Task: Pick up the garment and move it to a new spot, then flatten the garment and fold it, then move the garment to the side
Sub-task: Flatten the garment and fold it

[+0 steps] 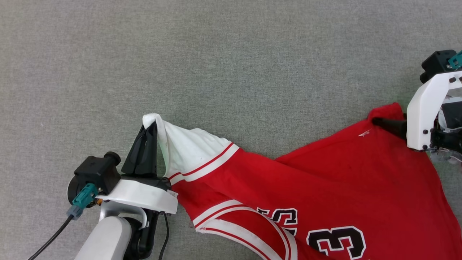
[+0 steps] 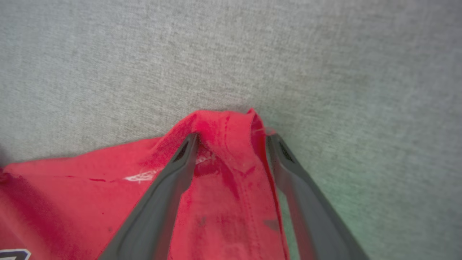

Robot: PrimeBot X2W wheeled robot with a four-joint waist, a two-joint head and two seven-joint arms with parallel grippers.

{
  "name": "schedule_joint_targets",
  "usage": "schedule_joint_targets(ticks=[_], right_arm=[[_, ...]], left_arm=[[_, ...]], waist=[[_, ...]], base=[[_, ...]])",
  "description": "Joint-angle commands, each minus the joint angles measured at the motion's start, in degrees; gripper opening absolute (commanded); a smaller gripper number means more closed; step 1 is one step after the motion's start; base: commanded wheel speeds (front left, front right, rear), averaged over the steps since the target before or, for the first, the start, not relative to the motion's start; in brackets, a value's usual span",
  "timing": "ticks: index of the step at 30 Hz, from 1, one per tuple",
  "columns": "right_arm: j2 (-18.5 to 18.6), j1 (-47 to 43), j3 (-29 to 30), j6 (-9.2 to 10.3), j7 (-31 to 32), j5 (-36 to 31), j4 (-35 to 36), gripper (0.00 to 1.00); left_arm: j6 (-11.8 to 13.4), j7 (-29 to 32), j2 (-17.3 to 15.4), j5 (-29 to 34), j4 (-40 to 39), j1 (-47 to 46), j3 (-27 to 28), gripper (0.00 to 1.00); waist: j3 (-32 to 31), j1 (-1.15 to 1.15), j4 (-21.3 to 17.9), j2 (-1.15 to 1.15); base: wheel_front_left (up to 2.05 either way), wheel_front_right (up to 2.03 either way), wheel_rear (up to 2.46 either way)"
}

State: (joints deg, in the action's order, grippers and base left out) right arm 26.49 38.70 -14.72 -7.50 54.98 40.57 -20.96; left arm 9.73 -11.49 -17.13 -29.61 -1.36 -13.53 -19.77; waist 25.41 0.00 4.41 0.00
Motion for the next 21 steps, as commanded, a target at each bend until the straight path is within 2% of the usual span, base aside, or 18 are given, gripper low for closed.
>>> schedule_joint_targets(ticks=[1, 5, 13, 18, 21], right_arm=[[-2.7, -5.1, -3.1, 0.01, 2.7, 0.8, -3.4, 0.02], [-1.8, -4.0, -3.4, 0.01, 0.9, 0.3, -2.2, 0.00], [0.8, 0.7, -2.6, 0.02, -10.0, -2.8, -1.2, 0.00], [0.0, 2.3, -2.4, 0.02, -17.6, -5.1, -3.9, 0.00], [-0.6, 3.4, -2.1, 0.02, -21.6, -6.3, -6.2, 0.00]], left_arm=[[-0.2, -0.4, 0.2, -0.3, 0.3, -0.8, 0.1, 0.00], [-0.4, -0.7, 0.1, -0.5, 1.2, -1.1, 0.3, 0.00], [-1.7, 1.1, -3.2, -0.2, 1.6, -2.8, 0.7, 0.00], [-3.4, 4.5, -5.5, -1.4, 2.2, -7.2, 1.6, 0.00], [-4.4, 6.4, -5.8, -2.4, 4.7, -12.0, 2.0, 0.00]], waist=[[-0.1, 0.00, 0.1, 0.00], [-0.9, 0.00, 0.2, 0.00], [-6.8, 0.00, -1.6, 0.00], [-12.4, 0.00, -3.4, 0.00], [-15.4, 0.00, -4.3, 0.00]], base=[[0.00, 0.00, 0.00], [0.00, 0.00, 0.00], [0.00, 0.00, 0.00], [0.00, 0.00, 0.00], [0.00, 0.00, 0.00]])
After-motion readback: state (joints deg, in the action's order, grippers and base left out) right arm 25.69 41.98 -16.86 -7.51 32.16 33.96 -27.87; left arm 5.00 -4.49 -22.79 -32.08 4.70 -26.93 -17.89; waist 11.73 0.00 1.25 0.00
